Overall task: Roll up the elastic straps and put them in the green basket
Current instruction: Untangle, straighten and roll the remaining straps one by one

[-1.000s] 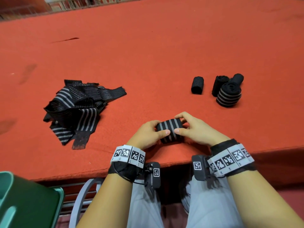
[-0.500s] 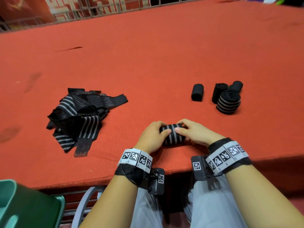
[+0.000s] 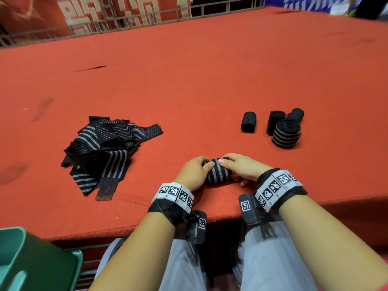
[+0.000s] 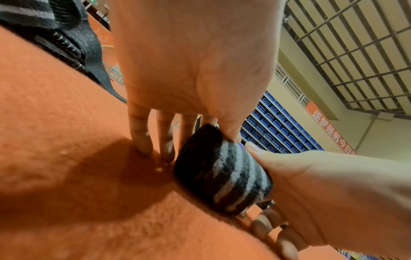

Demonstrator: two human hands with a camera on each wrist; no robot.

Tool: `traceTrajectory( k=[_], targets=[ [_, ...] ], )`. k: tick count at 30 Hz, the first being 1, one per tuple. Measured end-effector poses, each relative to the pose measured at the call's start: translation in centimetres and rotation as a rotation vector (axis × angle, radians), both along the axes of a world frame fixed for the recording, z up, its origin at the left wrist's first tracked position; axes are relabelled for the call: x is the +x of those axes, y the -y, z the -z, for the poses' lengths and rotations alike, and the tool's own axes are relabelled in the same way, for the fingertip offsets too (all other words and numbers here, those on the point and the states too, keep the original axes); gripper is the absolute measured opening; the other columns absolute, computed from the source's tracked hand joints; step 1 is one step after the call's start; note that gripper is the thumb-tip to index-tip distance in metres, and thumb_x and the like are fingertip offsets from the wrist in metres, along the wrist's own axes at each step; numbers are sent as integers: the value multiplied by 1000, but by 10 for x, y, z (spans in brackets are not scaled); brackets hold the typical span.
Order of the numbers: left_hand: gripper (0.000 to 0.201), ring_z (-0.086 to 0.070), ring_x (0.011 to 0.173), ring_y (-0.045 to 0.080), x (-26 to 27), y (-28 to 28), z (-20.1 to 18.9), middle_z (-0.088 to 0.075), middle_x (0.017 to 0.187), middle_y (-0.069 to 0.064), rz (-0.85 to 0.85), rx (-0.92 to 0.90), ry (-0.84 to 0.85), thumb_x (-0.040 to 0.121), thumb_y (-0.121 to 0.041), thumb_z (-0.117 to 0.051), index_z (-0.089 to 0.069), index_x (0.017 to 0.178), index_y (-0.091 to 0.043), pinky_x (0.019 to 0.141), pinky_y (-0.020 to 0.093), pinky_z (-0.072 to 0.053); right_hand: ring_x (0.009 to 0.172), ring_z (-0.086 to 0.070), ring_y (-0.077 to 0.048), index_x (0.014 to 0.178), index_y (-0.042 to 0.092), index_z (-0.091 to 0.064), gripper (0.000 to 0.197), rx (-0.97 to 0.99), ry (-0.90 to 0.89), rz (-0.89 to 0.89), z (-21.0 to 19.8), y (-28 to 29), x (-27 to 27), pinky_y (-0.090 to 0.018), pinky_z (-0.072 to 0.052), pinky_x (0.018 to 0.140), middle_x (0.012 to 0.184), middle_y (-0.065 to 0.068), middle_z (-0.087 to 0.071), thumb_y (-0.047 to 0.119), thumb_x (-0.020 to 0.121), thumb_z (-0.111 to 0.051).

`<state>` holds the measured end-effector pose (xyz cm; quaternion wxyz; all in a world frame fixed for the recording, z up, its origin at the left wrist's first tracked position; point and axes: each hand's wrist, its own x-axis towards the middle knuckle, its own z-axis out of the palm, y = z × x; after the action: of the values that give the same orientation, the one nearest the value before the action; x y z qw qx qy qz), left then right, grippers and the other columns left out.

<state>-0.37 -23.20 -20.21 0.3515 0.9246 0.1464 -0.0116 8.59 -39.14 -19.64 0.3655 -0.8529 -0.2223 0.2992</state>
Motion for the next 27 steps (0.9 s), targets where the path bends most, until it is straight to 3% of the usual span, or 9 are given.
traceTrajectory(
  k=[3,7,11,14,17,23,27],
  targets=[
    [36,-60,110,23,-4,2,-1,-65,122,7,0,33,3,102,-38,-48,-59,125,-13,93,36,-47,73,-60,-22,131,25,-49,37,51,-41,7,-1,-1,-6,-35,-56,54,99,-6,-57,46,102,-45],
    [38,-60,107,22,-13,5,-4,-63,120,4,-15,52,1,97,-40,-56,-56,126,-14,90,36,-49,60,-62,-25,134,21,-46,37,186,-138,32,2,2,-10,-32,-54,51,91,-15,-62,34,101,-53],
    [67,-62,101,19,-18,10,-13,-60,118,4,57,22,-37,76,-39,-79,-48,132,-19,87,36,-53,44,-46,-14,126,15,-54,36,251,-48,-30,-10,6,-13,-25,-44,46,69,-8,-55,25,94,-66],
    [85,-62,102,20,-11,23,-24,-59,120,5,74,25,-18,62,-41,-84,-45,135,-21,91,41,-54,37,-45,-2,122,14,-57,35,242,68,-63,-32,12,-10,-22,-40,42,67,2,-51,24,91,-70],
    [93,-63,101,19,7,40,-36,-61,117,1,68,28,43,51,-52,-77,-44,134,-25,88,43,-54,38,-49,0,120,14,-58,36,229,175,-85,-54,26,3,-22,-42,42,74,4,-53,24,89,-72],
    [94,-64,100,20,57,84,-52,-64,115,-3,97,80,98,61,-48,-83,-36,139,-26,84,41,-55,40,-52,0,122,22,-58,43,142,265,-89,-81,64,47,-19,-41,43,72,6,-54,35,86,-74],
    [77,-66,91,20,93,101,-52,-67,103,-5,56,53,106,59,-52,-79,-45,126,-33,78,38,-56,52,-58,-15,121,17,-58,40,79,314,-107,-89,77,83,-29,-49,51,68,3,-59,38,89,-70]
  ],
)
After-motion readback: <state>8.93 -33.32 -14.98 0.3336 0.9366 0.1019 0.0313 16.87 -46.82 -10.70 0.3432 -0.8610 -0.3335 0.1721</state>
